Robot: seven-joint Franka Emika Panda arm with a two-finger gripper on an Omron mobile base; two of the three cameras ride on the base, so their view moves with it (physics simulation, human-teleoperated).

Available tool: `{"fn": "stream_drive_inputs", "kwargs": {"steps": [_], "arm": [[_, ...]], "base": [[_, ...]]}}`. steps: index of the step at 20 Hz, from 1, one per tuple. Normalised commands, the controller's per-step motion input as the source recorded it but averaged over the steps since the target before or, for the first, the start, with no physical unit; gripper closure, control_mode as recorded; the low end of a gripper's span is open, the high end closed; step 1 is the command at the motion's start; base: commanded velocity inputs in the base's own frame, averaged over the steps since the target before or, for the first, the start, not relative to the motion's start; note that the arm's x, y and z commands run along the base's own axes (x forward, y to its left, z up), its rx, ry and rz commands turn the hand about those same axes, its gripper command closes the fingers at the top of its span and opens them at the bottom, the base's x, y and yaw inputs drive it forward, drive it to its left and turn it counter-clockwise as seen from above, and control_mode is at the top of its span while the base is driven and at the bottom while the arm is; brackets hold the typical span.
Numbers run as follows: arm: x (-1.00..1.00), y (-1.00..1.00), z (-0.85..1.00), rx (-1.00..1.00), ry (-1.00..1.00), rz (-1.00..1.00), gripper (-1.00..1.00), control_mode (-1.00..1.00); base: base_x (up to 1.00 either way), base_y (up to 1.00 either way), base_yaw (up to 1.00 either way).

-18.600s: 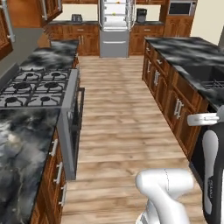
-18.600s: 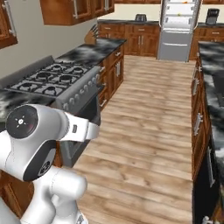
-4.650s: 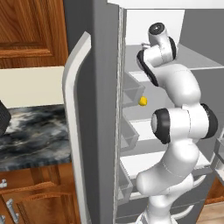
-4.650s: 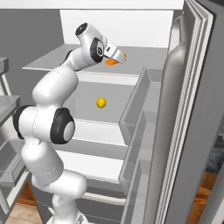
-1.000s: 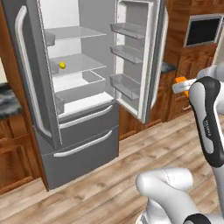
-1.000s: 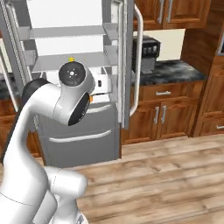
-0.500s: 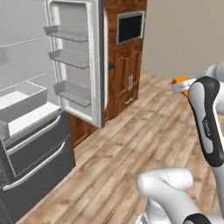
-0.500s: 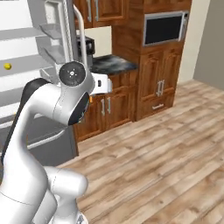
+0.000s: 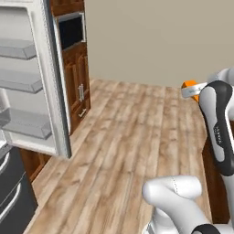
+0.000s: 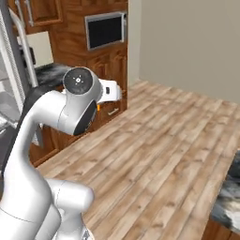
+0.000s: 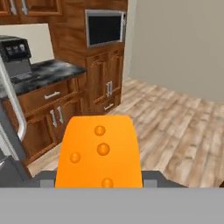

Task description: Take the cheese, chicken drumstick, and lemon from the fridge and place them on the plate on the dining counter to create an appetizer plate.

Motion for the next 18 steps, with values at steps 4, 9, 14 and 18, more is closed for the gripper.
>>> {"fn": "stream_drive_inputs", "kwargs": {"steps": [4, 9, 14, 18], "arm": [[0.00, 0.00, 0.00, 0.00, 0.00, 0.00, 1.00, 1.00], [0.00, 0.00, 0.00, 0.00, 0.00, 0.00, 1.00, 1.00], [0.00, 0.00, 0.00, 0.00, 0.00, 0.00, 1.00, 1.00], [0.00, 0.00, 0.00, 0.00, 0.00, 0.00, 1.00, 1.00]], "base": [[1.00, 0.46, -0.48], [1.00, 0.57, -0.39], [1.00, -0.15, -0.27], [1.00, -0.97, -0.11]]}}
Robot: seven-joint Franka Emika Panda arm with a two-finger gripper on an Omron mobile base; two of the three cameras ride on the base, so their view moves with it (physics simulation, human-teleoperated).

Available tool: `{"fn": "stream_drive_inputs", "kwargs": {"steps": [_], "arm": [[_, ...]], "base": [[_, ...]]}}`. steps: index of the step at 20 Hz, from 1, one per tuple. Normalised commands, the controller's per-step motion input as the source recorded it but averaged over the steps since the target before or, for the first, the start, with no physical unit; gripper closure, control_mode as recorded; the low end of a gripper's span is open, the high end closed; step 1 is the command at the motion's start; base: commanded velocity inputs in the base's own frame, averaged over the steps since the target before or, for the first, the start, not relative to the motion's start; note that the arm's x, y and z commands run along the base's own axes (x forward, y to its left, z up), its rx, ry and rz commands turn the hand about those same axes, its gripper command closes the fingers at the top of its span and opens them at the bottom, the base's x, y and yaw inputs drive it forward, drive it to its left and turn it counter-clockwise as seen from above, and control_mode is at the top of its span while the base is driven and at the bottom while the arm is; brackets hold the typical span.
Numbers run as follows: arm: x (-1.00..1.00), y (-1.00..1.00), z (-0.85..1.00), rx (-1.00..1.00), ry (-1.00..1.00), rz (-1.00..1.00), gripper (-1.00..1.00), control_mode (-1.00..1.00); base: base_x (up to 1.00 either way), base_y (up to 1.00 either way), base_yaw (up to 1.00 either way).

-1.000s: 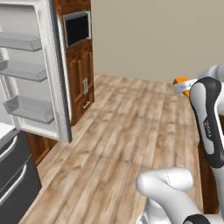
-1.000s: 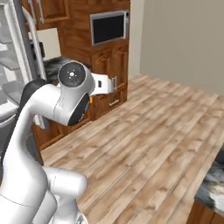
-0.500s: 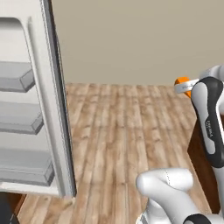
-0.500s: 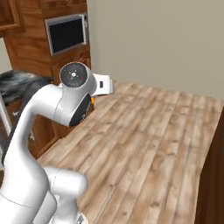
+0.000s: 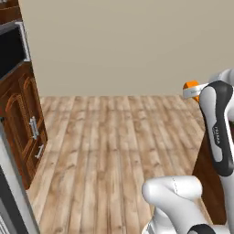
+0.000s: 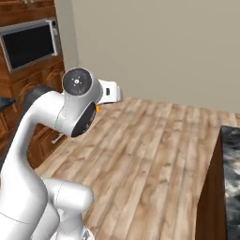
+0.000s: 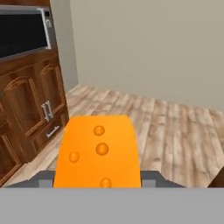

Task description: Take the cheese, chicken drumstick, and lemon from the fridge and place them on the plate on the dining counter to create an appetizer plate.

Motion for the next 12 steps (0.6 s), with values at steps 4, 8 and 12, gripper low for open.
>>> {"fn": "stream_drive_inputs", "kwargs": {"steps": [4, 8, 12], "arm": [[0.00, 0.00, 0.00, 0.00, 0.00, 0.00, 1.00, 1.00], [0.00, 0.00, 0.00, 0.00, 0.00, 0.00, 1.00, 1.00], [0.00, 0.00, 0.00, 0.00, 0.00, 0.00, 1.00, 1.00]], "base": [[1.00, -0.89, -0.03], [1.00, -0.49, 0.00], [1.00, -0.07, -0.09]]}}
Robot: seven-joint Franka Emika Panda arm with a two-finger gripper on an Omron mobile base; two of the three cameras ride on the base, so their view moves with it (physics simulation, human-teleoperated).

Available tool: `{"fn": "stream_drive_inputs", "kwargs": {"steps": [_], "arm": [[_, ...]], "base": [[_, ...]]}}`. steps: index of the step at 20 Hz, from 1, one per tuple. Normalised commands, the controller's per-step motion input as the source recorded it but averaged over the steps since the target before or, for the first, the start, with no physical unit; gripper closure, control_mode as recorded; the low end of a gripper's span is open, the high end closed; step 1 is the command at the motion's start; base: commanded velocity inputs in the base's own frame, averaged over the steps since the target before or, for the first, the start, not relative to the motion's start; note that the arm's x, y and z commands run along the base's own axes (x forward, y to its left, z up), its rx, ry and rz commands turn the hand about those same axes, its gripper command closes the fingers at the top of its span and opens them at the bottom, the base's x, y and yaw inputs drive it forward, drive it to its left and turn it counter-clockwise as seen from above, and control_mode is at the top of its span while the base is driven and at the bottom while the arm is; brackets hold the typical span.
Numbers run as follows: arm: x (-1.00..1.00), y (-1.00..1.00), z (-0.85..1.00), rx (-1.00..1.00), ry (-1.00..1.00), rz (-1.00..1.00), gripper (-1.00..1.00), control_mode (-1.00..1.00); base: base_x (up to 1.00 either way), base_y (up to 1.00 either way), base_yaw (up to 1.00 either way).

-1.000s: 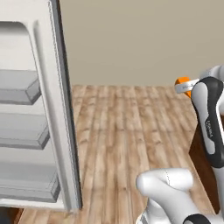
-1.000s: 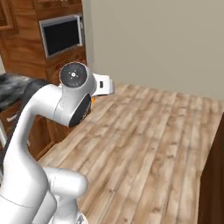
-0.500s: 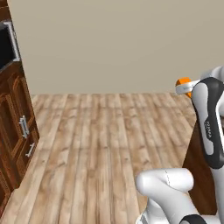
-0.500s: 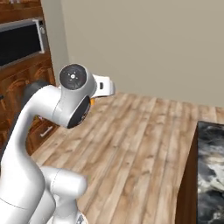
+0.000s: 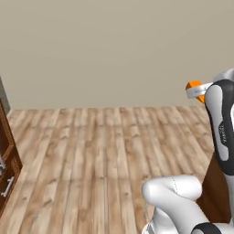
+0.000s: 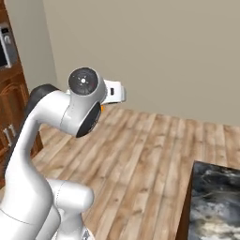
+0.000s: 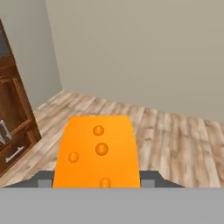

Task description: Take the cheese, chicken drumstick, and lemon from the fridge and place them on the plate on the dining counter to create an appetizer plate.

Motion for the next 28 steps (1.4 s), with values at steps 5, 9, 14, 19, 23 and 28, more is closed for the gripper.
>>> {"fn": "stream_drive_inputs", "kwargs": {"steps": [5, 9, 14, 19, 23, 28], "arm": [[0.00, 0.00, 0.00, 0.00, 0.00, 0.00, 1.00, 1.00], [0.00, 0.00, 0.00, 0.00, 0.00, 0.00, 1.00, 1.00], [0.00, 0.00, 0.00, 0.00, 0.00, 0.00, 1.00, 1.00], [0.00, 0.00, 0.00, 0.00, 0.00, 0.00, 1.00, 1.00], [0.00, 0.00, 0.00, 0.00, 0.00, 0.00, 1.00, 1.00], [0.00, 0.00, 0.00, 0.00, 0.00, 0.00, 1.00, 1.00]], "base": [[1.00, 0.00, -0.29], [1.00, -0.02, -0.52], [1.00, -0.02, -0.64], [1.00, 0.08, -0.73], [0.99, 0.13, -0.77], [1.00, 0.18, -0.75]]}}
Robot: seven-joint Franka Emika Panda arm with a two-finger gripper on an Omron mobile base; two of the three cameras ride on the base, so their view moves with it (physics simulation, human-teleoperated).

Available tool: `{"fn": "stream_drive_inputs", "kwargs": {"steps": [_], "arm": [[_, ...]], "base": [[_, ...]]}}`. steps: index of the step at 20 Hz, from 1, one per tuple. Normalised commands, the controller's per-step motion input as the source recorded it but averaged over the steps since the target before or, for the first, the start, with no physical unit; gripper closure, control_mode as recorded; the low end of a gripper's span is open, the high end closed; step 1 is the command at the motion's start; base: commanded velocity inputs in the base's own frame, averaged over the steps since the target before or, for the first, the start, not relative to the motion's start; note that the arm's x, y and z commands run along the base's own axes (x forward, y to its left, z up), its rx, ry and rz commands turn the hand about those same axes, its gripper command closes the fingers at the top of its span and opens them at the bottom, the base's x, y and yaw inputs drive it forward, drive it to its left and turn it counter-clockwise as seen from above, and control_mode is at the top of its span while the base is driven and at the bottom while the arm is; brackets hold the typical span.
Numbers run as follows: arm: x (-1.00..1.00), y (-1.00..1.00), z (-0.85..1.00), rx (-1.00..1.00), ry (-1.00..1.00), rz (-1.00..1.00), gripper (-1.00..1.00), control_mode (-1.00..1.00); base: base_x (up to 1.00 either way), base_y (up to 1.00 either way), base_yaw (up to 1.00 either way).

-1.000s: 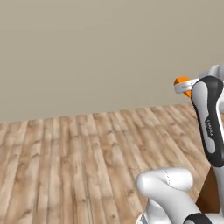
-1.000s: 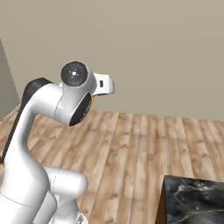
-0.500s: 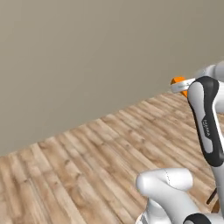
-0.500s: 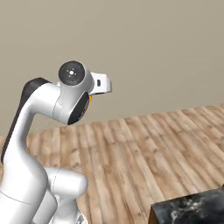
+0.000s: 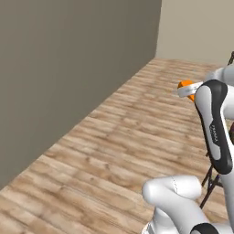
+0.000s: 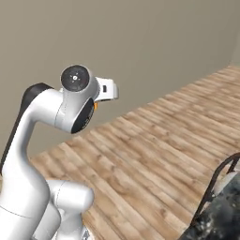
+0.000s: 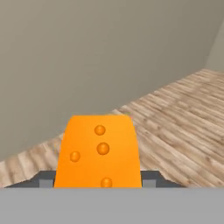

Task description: Take the cheese, chicken drumstick, and lemon from the fridge and place them on the plate on the dining counter to create an appetizer plate.

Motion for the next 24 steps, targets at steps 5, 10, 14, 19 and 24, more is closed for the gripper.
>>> {"fn": "stream_drive_inputs", "kwargs": {"steps": [5, 10, 14, 19, 24], "arm": [[0.00, 0.00, 0.00, 0.00, 0.00, 0.00, 1.00, 1.00], [0.00, 0.00, 0.00, 0.00, 0.00, 0.00, 1.00, 1.00], [0.00, 0.00, 0.00, 0.00, 0.00, 0.00, 1.00, 1.00], [0.00, 0.00, 0.00, 0.00, 0.00, 0.00, 1.00, 1.00], [0.00, 0.00, 0.00, 0.00, 0.00, 0.00, 1.00, 1.00]], "base": [[1.00, 0.33, -0.65], [1.00, 0.42, -0.60], [1.00, 0.65, -0.48], [1.00, 0.58, -0.34], [1.00, 0.40, -0.25]]}}
